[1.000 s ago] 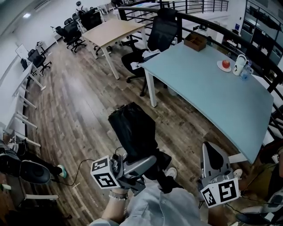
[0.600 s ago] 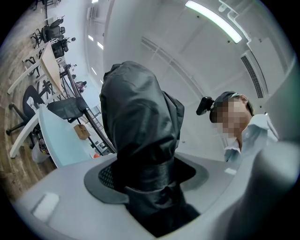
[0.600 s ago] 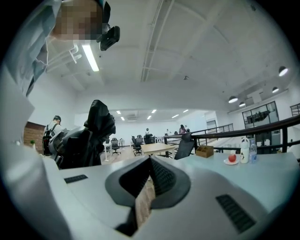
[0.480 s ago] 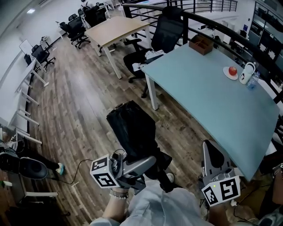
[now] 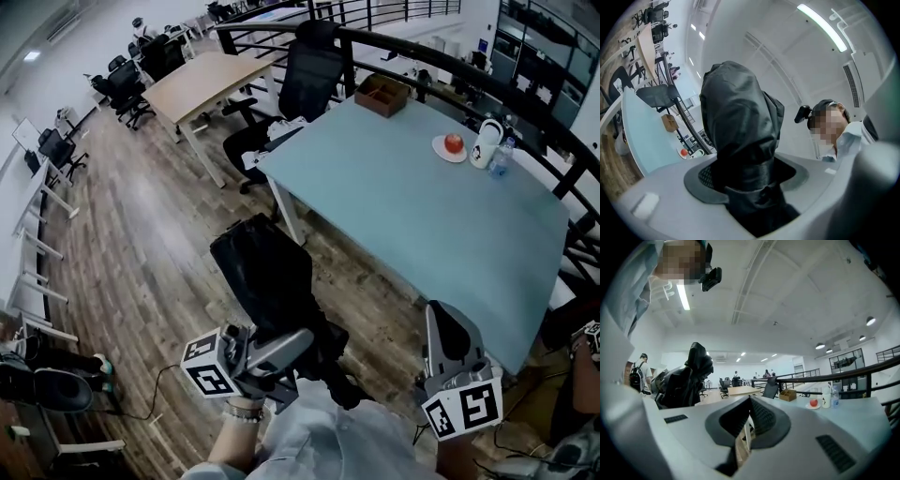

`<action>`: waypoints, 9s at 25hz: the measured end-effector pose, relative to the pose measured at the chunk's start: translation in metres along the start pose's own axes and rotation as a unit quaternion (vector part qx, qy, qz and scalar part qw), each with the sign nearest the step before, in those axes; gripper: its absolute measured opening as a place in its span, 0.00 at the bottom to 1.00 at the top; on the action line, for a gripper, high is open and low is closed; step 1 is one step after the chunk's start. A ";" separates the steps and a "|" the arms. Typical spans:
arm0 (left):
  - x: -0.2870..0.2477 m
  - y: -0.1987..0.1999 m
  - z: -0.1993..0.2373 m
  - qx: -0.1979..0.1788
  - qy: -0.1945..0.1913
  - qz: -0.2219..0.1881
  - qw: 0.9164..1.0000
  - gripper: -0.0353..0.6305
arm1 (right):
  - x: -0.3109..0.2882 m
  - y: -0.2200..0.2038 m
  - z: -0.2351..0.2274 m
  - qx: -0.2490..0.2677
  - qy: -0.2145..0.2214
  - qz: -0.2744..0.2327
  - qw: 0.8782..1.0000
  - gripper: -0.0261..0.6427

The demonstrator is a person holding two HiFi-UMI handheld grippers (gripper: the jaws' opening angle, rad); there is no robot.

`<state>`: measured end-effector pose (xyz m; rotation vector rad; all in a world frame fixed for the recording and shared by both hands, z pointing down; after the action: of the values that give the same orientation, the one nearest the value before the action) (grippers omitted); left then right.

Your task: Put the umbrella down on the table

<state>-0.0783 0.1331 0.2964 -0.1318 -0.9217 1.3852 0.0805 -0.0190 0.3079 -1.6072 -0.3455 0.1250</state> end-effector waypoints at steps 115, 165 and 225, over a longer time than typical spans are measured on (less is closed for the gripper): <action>-0.243 -0.102 0.209 -0.169 -0.240 0.516 0.805 0.47 | -0.039 -0.010 -0.096 0.040 -0.372 -0.013 0.927 0.03; -0.157 -0.308 0.343 -0.382 -0.312 0.762 0.420 0.47 | 0.003 -0.048 -0.155 -0.024 -0.401 0.034 0.915 0.03; -0.191 -0.249 0.303 -0.360 -0.251 0.599 0.670 0.06 | -0.040 -0.041 -0.131 -0.001 -0.366 0.034 0.930 0.03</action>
<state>-0.0558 -0.2212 0.5498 -1.2008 -2.0313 2.1999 0.0742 -0.1545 0.3524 -1.5259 -0.8610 0.7898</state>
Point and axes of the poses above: the fingertips, and each gripper's own axes: x backward along the fingers, z to its left, y out of its top, the point moved 4 cm from there along x, backward along the fingers, and after that the axes turned 10 degrees about -z, right-handed, at the moved point
